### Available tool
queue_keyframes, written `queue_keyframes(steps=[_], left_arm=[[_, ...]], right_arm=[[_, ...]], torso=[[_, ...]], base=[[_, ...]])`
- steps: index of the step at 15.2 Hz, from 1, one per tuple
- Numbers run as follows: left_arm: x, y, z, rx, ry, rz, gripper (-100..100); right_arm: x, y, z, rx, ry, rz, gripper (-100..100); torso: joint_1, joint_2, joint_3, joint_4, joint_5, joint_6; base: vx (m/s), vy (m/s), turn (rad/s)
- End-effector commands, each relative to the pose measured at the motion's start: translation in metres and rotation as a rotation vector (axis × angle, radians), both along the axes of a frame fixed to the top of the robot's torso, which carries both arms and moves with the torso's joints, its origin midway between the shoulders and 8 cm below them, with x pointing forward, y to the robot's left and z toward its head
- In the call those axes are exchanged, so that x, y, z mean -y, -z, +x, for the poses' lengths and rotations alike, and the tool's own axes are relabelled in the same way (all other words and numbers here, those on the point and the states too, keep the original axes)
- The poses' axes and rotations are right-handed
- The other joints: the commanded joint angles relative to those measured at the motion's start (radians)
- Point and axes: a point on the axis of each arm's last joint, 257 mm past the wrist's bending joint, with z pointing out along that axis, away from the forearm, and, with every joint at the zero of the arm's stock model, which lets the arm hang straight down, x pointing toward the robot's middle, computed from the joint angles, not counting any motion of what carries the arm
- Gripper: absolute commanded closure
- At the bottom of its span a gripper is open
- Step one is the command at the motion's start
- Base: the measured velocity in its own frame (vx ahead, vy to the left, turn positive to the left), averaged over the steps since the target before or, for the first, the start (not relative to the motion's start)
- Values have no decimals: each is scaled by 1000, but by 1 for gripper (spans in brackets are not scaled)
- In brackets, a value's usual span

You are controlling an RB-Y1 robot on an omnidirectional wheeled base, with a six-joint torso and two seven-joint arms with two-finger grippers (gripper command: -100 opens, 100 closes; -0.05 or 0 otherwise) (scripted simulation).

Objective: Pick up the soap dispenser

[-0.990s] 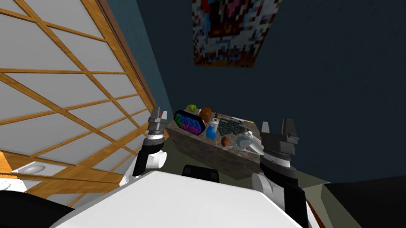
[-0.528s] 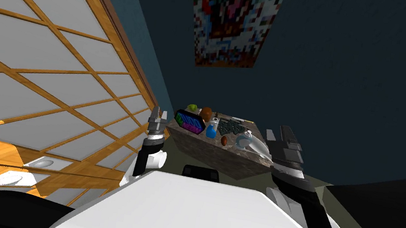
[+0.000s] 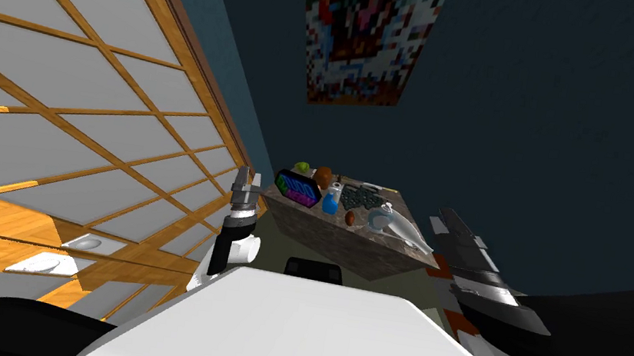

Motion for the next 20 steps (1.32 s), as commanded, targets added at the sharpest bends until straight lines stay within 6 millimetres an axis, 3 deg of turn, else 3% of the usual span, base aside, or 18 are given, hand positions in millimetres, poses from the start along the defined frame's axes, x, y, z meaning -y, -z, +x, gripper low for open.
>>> queue_keyframes(steps=[1,3,11,20], left_arm=[[0,0,0,0,0,0,0],[0,0,0,0,0,0,0],[0,0,0,0,0,0,0],[0,0,0,0,0,0,0]], right_arm=[[11,7,-6,-64,25,-78,-100],[14,13,-10,-86,32,-78,-100],[53,34,-35,-309,94,-319,-100],[85,41,-51,-497,121,-565,-100]], torso=[[0,0,0,0,0,0],[0,0,0,0,0,0],[1,0,0,0,0,0],[3,-2,-1,-1,1,0]], base=[[-28,-22,58],[-24,-18,31],[-29,-12,66],[-15,6,69]])
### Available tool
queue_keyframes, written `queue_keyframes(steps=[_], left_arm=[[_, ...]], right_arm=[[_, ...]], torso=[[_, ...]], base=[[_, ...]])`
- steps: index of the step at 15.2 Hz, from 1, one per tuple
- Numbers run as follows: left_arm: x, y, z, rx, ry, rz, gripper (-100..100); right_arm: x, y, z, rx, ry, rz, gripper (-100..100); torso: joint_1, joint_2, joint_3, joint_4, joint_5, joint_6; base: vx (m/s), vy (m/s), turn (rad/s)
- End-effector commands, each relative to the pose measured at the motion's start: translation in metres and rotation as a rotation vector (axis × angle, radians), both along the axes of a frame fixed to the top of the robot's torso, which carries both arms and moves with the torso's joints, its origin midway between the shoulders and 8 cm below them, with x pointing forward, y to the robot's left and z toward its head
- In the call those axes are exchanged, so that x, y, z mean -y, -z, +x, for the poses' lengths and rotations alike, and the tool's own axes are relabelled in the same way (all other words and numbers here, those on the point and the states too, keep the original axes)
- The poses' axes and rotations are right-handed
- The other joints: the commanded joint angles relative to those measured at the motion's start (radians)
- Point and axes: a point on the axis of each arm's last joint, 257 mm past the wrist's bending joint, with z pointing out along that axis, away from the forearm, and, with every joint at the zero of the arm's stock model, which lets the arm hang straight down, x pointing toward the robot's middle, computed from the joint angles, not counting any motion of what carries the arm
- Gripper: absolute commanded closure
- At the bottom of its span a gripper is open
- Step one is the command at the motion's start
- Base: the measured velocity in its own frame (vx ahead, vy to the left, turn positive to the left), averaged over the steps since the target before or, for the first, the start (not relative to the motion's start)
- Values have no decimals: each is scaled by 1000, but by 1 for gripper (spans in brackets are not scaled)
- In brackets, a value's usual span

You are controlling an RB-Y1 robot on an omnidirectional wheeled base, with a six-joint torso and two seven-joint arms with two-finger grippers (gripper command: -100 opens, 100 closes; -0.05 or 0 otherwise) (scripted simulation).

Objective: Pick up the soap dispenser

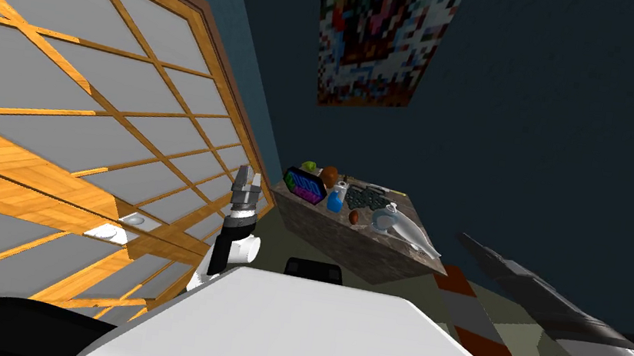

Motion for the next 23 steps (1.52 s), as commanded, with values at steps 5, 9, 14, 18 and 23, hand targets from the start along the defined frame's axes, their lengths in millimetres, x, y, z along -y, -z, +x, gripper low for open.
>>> queue_keyframes(steps=[5,9,14,18,23], left_arm=[[0,0,0,0,0,0,0],[0,0,0,0,0,0,0],[0,0,0,0,0,0,0],[0,0,0,0,0,0,0],[0,0,0,0,0,0,0]], right_arm=[[22,4,-12,-140,6,-166,-100],[36,5,-17,-229,1,-278,-100],[50,7,-22,-320,-7,-385,-100],[63,8,-25,-402,-22,-486,-100],[75,14,-31,-495,-42,-578,-100]], torso=[[1,0,0,0,0,1],[2,-1,-1,0,0,0],[2,-2,-1,0,0,0],[3,-3,-2,-1,1,0],[4,-4,-2,-1,1,0]], base=[[-10,24,84],[0,40,122],[7,42,100],[24,59,136],[31,64,134]])
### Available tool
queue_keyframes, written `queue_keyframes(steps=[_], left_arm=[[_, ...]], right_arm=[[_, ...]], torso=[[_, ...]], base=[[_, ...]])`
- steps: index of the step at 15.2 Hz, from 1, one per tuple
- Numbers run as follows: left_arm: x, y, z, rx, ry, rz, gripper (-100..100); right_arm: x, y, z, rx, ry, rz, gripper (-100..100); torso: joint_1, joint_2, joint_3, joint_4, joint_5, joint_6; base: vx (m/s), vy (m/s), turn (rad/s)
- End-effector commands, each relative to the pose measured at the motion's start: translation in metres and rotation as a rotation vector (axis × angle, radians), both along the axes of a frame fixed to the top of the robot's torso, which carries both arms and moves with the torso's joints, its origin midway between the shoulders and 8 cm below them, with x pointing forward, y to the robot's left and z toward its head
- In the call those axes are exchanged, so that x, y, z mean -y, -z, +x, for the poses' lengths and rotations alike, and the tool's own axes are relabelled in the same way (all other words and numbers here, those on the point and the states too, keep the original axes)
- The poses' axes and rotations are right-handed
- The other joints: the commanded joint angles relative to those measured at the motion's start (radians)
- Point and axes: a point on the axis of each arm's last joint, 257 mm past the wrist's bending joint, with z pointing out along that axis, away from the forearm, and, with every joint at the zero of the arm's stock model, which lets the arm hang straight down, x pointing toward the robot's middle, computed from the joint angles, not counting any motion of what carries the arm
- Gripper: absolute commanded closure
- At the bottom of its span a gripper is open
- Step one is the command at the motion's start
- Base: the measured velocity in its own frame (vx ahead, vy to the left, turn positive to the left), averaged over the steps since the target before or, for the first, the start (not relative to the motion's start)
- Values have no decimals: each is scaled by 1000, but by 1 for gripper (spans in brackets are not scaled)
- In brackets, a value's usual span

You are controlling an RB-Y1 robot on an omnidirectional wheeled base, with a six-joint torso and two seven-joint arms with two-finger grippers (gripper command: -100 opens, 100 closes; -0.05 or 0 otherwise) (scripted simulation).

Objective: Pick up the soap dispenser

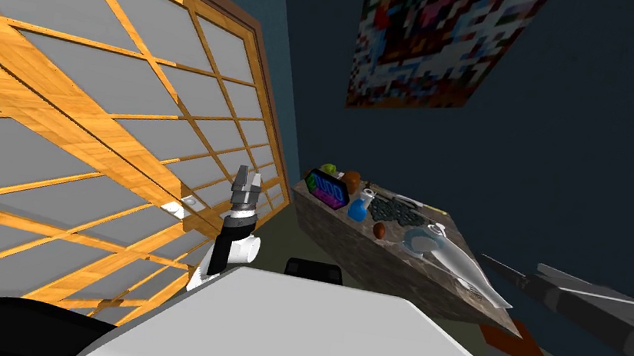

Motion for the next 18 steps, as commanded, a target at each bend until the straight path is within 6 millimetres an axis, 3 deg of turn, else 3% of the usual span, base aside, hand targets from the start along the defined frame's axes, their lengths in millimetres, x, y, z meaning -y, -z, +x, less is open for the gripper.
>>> queue_keyframes(steps=[1,11,18], left_arm=[[0,0,0,0,0,0,0],[0,0,0,0,0,0,0],[0,0,0,0,0,0,0]], right_arm=[[7,0,2,-46,-18,-60,-100],[24,14,1,-225,-86,-224,-100],[34,35,-16,-358,-110,-279,-100]], torso=[[0,0,0,0,0,0],[-2,-1,0,0,-1,0],[-4,0,0,0,-1,0]], base=[[43,71,137],[45,44,126],[42,15,91]])
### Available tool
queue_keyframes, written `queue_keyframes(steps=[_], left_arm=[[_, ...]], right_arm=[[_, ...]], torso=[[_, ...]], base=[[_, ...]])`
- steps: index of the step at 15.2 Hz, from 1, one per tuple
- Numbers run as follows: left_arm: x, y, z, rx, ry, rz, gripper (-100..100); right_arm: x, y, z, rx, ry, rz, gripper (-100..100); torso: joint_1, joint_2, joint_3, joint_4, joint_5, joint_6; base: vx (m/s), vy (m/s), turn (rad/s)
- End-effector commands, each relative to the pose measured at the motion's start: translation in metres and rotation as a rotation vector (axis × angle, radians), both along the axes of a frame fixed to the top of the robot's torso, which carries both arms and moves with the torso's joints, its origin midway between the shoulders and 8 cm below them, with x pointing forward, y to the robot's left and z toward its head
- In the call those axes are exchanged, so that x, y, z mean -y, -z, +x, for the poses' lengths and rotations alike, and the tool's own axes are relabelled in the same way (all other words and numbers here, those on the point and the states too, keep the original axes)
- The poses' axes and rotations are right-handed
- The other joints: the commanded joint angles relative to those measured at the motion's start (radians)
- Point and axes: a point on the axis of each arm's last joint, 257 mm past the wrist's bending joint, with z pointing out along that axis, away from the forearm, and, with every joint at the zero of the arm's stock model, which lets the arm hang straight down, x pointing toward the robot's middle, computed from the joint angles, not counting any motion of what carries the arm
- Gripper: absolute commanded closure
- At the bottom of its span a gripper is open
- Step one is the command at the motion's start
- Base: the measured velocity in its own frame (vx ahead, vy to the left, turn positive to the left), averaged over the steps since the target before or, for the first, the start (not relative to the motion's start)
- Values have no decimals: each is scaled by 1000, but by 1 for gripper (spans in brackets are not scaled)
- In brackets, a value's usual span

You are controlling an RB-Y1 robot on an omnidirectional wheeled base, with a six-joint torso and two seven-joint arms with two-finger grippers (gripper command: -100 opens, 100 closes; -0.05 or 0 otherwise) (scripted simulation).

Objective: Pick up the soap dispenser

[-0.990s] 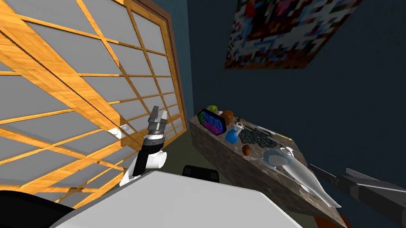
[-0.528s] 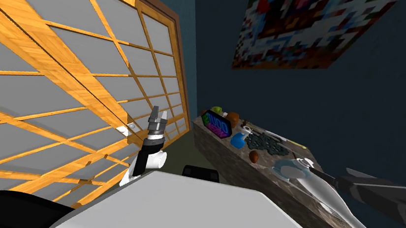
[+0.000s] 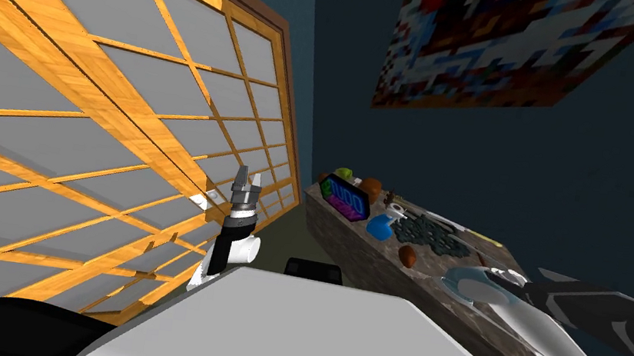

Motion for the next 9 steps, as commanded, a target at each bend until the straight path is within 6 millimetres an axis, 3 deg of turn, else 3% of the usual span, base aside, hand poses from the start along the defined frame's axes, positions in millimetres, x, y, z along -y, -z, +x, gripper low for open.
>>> queue_keyframes(steps=[1,9], left_arm=[[0,0,0,0,0,0,0],[0,0,0,0,0,0,0]], right_arm=[[3,4,-5,-27,2,-7,-100],[14,31,-44,-188,19,-37,-100]], torso=[[0,0,0,0,0,0],[0,2,2,1,0,0]], base=[[19,0,21],[18,-2,35]])
